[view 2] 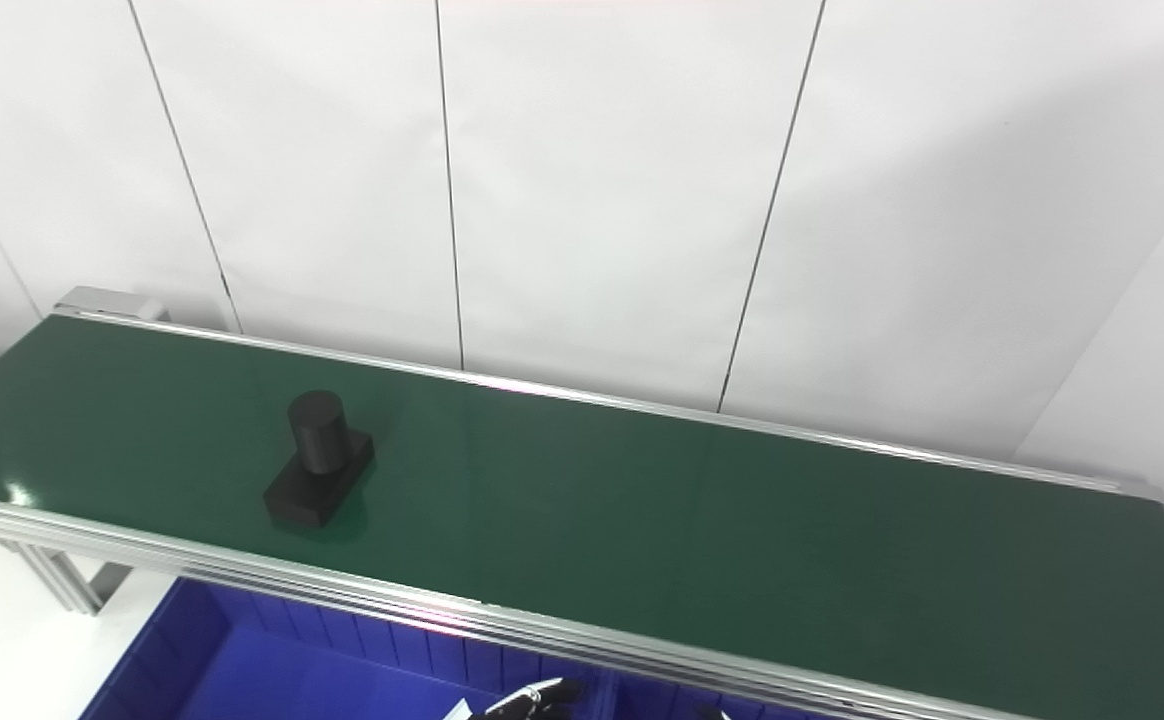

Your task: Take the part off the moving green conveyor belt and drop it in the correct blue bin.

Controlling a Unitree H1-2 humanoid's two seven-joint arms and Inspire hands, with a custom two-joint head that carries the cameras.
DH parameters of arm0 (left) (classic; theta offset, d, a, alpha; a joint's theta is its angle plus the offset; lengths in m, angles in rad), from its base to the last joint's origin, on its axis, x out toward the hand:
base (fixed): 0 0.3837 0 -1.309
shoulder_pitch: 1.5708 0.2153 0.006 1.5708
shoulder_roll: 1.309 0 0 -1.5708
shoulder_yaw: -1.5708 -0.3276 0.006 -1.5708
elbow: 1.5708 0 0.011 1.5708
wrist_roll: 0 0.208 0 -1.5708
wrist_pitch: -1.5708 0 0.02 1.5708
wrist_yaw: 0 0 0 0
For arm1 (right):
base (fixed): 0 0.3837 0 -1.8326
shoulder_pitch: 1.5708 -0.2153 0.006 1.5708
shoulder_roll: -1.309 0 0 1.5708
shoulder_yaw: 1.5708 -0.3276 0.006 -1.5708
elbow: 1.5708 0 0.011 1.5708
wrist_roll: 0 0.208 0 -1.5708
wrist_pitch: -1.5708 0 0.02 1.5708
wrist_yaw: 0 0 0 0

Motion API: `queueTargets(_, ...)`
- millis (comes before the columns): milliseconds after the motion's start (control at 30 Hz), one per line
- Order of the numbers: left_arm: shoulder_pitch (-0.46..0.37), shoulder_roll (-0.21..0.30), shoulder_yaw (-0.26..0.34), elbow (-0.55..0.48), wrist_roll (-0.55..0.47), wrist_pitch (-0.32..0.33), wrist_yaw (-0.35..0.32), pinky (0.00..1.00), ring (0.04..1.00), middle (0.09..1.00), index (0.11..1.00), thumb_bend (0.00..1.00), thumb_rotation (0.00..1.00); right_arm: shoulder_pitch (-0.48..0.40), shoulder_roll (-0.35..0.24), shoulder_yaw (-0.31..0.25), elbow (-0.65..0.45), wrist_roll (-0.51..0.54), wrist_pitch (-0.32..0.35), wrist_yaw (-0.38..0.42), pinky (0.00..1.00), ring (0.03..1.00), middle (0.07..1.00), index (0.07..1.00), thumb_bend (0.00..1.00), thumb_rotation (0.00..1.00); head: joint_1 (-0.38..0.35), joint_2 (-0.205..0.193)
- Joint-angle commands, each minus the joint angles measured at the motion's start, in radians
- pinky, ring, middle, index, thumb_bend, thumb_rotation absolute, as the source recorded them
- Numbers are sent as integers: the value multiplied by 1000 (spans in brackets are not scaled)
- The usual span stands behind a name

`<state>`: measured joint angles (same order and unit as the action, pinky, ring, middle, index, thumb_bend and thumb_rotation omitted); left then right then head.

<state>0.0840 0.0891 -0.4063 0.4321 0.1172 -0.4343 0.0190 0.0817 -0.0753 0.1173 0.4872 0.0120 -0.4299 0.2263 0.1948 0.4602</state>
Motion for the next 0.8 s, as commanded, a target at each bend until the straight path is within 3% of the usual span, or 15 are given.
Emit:
queueTargets(0, -22, -4, -6, -24, -1, -36, 19, 763, 868, 900, 868, 1000, 885, -12, -1, -5, -24, 12, -40, 24, 903, 934, 942, 899, 1000, 971, -3, 1)
queueTargets(133, -24, -9, -6, -25, -8, -36, 19, 765, 868, 899, 868, 1000, 881, 19, -11, -12, -94, 33, -40, 67, 909, 941, 944, 904, 1000, 953, -9, 8)
queueTargets(233, -24, -12, -6, -35, -8, -36, 19, 771, 874, 905, 871, 1000, 886, 76, -14, -22, -235, 68, -40, 108, 901, 938, 944, 907, 1000, 945, -24, 24)
queueTargets(433, -35, -19, -14, -22, -8, -36, 24, 776, 879, 908, 879, 1000, 907, 105, -15, -38, -424, 110, -40, 174, 876, 924, 941, 906, 1000, 961, -33, 8)
queueTargets(567, -38, -24, -21, -25, -5, -36, 33, 775, 880, 910, 878, 1000, 908, 100, -32, -31, -551, 157, -39, 191, 860, 907, 932, 914, 999, 944, -27, 30)
queueTargets(667, -35, -28, -23, -41, 2, -36, 39, 789, 886, 916, 886, 1000, 914, 68, -46, -17, -632, 202, -22, 182, 875, 912, 929, 915, 1000, 911, -36, 79)
queueTargets(767, -37, -34, -27, -48, 5, -36, 45, 809, 898, 926, 899, 990, 937, 29, -50, -13, -695, 220, 10, 162, 881, 918, 926, 916, 1000, 893, -41, 82)
